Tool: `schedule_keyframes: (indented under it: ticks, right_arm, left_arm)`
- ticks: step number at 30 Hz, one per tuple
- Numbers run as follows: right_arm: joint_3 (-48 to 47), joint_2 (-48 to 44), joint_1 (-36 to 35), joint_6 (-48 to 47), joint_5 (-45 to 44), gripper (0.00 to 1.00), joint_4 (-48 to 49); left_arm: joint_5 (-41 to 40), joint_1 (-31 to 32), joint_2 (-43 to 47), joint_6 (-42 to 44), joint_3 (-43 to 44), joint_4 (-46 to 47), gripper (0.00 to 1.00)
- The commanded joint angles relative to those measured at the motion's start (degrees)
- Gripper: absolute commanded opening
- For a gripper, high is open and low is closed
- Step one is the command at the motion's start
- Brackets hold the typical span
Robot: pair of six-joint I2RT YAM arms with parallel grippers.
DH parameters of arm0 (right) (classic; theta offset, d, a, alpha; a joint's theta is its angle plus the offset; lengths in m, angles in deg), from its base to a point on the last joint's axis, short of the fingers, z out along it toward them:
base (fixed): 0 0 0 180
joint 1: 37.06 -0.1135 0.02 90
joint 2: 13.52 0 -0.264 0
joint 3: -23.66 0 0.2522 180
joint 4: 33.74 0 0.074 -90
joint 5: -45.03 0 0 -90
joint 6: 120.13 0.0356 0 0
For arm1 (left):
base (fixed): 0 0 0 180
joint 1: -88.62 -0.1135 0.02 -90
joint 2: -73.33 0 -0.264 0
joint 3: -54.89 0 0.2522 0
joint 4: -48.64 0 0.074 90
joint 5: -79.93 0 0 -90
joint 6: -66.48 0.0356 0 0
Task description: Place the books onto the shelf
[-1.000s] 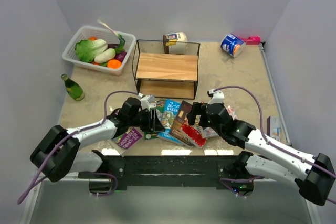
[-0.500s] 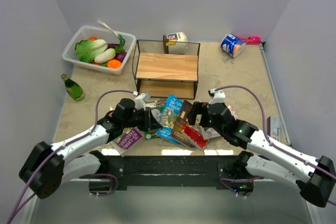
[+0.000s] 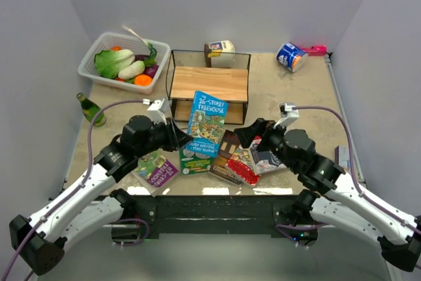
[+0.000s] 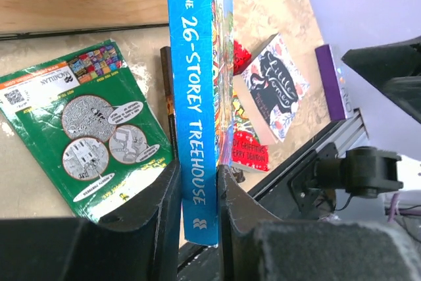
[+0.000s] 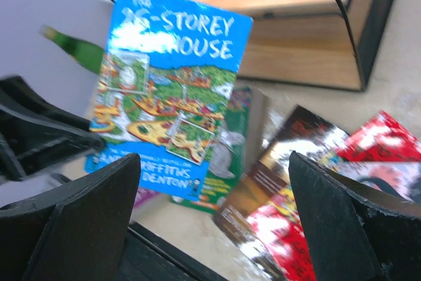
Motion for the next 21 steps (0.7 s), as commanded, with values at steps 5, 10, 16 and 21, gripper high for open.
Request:
schedule_keyframes:
  ticks: [5, 10, 16, 21]
  right_arm:
    - [6.6, -7.9, 0.0, 5.8, 6.5, 0.99, 18.1]
    - [5.8, -5.4, 0.1, 8.9, 14.0, 0.99, 27.2]
    - [5.8, -0.1, 0.1, 11.7, 19.5, 0.99, 38.2]
    - [5.2, 1.8, 0.5, 11.5, 19.5, 0.99, 42.9]
  left_arm:
    - [-2.8, -0.1, 4.2, -3.7, 10.8, 4.5, 0.00]
    - [0.7, -0.5, 2.3, -5.8, 18.0, 4.1, 0.00]
    - [6.2, -0.7, -0.1, -7.5, 22.0, 6.6, 0.00]
    - [9.5, -0.7, -0.5, -8.0, 22.1, 9.0, 0.00]
